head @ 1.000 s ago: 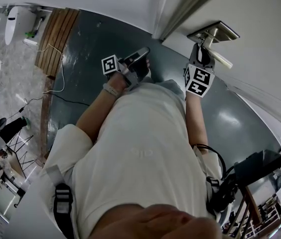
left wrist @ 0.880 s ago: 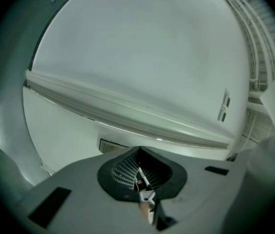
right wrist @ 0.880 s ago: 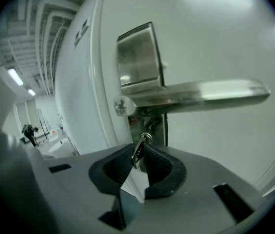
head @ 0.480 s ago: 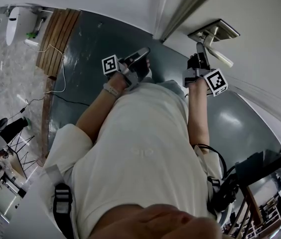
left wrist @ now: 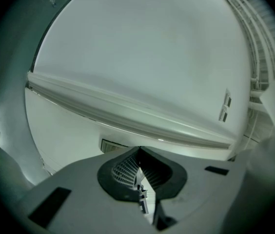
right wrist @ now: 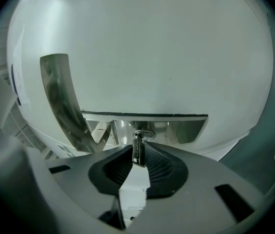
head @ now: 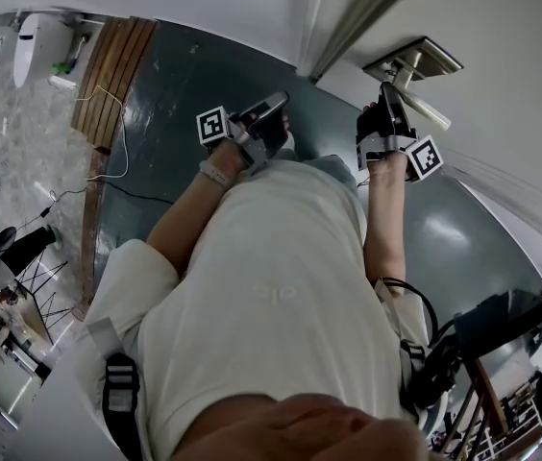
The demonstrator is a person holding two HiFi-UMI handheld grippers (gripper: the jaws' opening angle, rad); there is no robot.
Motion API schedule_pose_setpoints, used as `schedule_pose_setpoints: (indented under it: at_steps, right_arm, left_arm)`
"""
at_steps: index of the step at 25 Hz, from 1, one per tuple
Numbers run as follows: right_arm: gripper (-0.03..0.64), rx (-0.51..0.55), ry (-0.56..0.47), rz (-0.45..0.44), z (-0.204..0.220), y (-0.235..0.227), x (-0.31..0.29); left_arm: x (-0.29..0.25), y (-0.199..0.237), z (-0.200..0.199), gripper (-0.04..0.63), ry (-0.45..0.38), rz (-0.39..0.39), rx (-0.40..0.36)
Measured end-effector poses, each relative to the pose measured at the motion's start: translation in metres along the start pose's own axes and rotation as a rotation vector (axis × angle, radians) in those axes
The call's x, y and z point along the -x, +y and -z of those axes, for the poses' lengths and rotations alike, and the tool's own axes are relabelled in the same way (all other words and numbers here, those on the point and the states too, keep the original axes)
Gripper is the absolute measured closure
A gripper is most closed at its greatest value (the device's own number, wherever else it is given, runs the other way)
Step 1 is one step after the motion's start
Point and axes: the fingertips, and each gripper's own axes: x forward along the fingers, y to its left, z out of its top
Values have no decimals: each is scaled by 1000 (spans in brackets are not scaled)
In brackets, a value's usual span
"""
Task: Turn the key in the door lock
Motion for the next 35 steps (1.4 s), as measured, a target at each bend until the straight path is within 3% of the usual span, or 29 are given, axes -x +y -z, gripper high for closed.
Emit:
schedule_pose_setpoints:
  at_steps: [5, 11, 17, 26, 32, 35]
  right_arm:
    - [537, 141, 22, 18, -2, 1, -1]
    - [520, 68, 86, -31, 3, 12, 34]
    - [520, 163, 219, -114, 33, 35, 76]
    - [520, 346, 417, -269, 49, 60, 99]
    - [522, 538, 477, -365, 33, 127, 231]
    - [536, 601, 501, -411, 35, 139, 265]
  left_arm:
    - [-3, -1, 1, 587, 6, 11, -13]
    - [-5, -8, 29, 586, 22, 37, -18]
    - [-12, -6, 73, 586, 84, 58, -44]
    - [-25, -19, 118, 586, 119, 67, -273]
    - [-25, -39, 272, 586, 97, 51, -532]
    - [-31, -59, 315, 586, 95, 71, -699]
